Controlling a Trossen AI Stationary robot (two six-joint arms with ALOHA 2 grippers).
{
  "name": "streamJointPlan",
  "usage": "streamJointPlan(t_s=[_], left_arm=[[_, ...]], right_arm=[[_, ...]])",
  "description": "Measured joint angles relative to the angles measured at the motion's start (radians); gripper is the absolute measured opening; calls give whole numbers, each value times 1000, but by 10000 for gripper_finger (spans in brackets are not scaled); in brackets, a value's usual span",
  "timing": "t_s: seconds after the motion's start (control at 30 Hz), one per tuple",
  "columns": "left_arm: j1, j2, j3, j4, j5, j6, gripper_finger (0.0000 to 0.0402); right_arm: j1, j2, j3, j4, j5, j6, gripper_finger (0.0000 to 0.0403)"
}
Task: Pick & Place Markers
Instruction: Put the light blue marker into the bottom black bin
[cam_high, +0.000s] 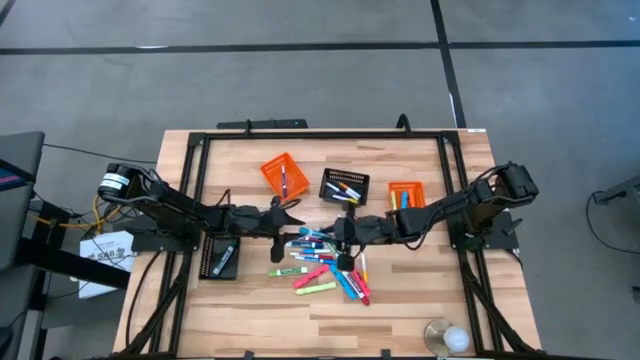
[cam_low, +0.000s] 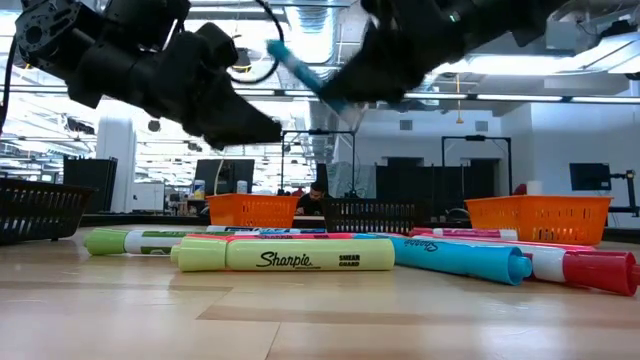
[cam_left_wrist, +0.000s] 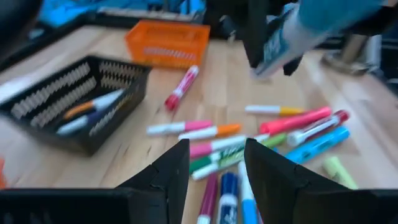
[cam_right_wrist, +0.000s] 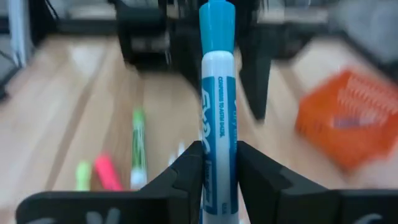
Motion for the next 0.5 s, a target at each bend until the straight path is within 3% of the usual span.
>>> streamJointPlan(t_s=[0.17, 0.5], left_arm=[[0, 0, 0, 96, 70, 57, 150], [0, 0, 0, 240, 76, 98, 150]], right_arm=[[-18, 0, 0, 58, 0, -22, 73], [-38, 1, 0, 13, -16, 40, 80]])
